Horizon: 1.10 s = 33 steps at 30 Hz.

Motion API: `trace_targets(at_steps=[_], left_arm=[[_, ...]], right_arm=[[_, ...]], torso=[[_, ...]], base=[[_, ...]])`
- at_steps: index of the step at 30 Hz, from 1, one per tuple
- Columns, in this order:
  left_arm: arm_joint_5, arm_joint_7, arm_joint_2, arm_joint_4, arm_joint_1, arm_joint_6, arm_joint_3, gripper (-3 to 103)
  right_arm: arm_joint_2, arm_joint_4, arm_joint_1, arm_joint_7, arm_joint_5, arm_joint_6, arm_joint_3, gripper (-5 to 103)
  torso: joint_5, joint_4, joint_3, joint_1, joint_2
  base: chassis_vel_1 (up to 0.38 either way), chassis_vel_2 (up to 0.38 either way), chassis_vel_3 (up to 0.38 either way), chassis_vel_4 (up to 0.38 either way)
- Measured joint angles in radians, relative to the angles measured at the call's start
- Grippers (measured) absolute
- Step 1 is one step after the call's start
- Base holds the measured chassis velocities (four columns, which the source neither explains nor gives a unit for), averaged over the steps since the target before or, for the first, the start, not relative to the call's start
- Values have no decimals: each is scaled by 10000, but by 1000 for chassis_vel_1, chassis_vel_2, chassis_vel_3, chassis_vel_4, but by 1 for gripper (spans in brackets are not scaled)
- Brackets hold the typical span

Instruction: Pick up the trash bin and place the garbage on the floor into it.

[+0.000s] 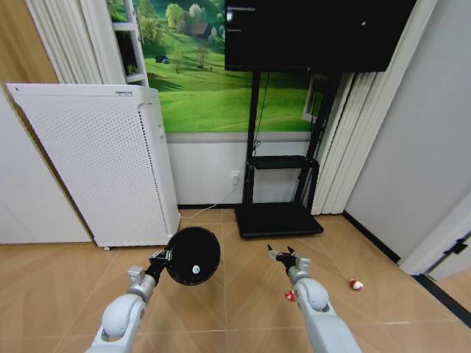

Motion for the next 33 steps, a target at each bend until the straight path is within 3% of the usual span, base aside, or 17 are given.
trace_targets(at_steps=[18,26,33], left_arm=[[-114,-38,-45,4,-78,11,-52,3],[-415,-105,137,-104,-232,110,-76,3],[-587,-124,247,-496,59,143,-144,3]], right_arm=[[-24,-677,74,-178,25,-23,-214,100],[97,-2909,2,-983,-418,-218,-354,100],[454,-5872,562,-1110,-1091,415,-244,100]], torso=[[0,-2,0,1,0],[-2,1,0,1,0],[1,-1,0,0,-1]], base=[[-116,-123,132,116],[-10,-8,9,6],[0,0,0,0]])
